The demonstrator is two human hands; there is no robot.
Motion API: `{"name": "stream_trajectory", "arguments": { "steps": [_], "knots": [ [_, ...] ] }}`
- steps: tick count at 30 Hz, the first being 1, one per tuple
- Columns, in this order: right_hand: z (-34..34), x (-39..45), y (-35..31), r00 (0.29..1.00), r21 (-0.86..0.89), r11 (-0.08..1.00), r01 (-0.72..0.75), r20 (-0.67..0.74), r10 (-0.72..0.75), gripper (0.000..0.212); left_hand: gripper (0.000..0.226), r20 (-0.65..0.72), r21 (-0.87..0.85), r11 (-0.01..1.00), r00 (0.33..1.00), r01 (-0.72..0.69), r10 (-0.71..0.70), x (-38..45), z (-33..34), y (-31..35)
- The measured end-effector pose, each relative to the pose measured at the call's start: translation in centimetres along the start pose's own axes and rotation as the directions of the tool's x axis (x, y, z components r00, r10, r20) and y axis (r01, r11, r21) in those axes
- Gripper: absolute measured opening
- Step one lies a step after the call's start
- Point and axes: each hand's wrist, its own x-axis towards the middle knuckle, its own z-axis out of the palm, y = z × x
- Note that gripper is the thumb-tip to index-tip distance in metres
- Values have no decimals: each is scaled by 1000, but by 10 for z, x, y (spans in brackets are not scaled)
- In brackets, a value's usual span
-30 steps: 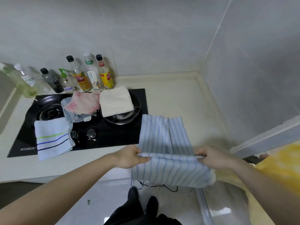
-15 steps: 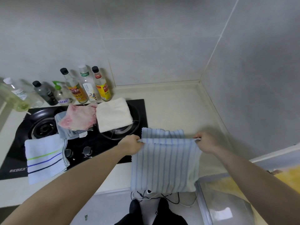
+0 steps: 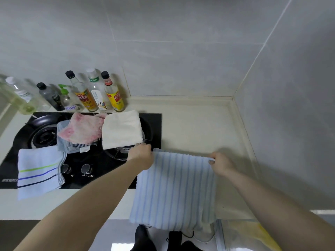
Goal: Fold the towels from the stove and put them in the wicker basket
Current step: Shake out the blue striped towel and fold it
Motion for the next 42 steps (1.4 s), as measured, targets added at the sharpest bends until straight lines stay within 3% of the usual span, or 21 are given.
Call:
{"name": "stream_trajectory", "arguments": {
  "steps": [6, 10, 13, 18, 22, 27, 29, 31, 35, 38, 42],
  "knots": [
    [7, 18, -8, 998, -99, 995, 21, 64, -14, 10, 31, 28, 265, 963, 999, -45, 39, 18, 15, 9],
    [14, 27, -14, 997, -132, 991, 32, 72, -23, 11, 32, 24, 352, 931, 995, -101, 99, 29, 21, 19],
    [16, 34, -16, 997, -163, 986, 39, 74, -27, 20, 33, 42, 287, 947, 990, -142, 136, 37, 25, 25],
    [17, 37, -17, 999, -175, 985, 12, 50, -3, 17, 63, 234, 133, 959, 948, -252, 217, 45, 38, 30],
    [21, 37, -14, 999, -185, 983, 11, 43, -3, 19, 62, 226, 171, 951, 950, -257, 217, 49, 47, 34],
    [35, 36, -21, 969, -163, 959, 232, 119, -215, 68, 41, 200, 303, 908, 951, -290, 237, 53, 44, 38],
    [39, 37, -21, 961, -198, 946, 258, 151, -230, 78, 30, 184, 331, 892, 949, -306, 257, 54, 43, 37],
    [41, 41, -18, 962, -219, 942, 256, 154, -225, 71, 24, 162, 343, 882, 946, -322, 281, 51, 43, 33],
    [35, 43, -16, 963, -285, 922, 262, 146, -228, 26, 23, 147, 269, 903, 941, -335, 305, 43, 36, 23],
    [18, 38, -18, 967, -216, 942, 256, 71, -246, 9, 19, 120, 171, 936, 949, -308, 290, 35, 17, 20],
    [-13, 32, -17, 962, -76, 961, 266, -48, -270, 22, 14, 2, 71, 957, 960, -280, 280, 26, -12, 10]
  ]
}}
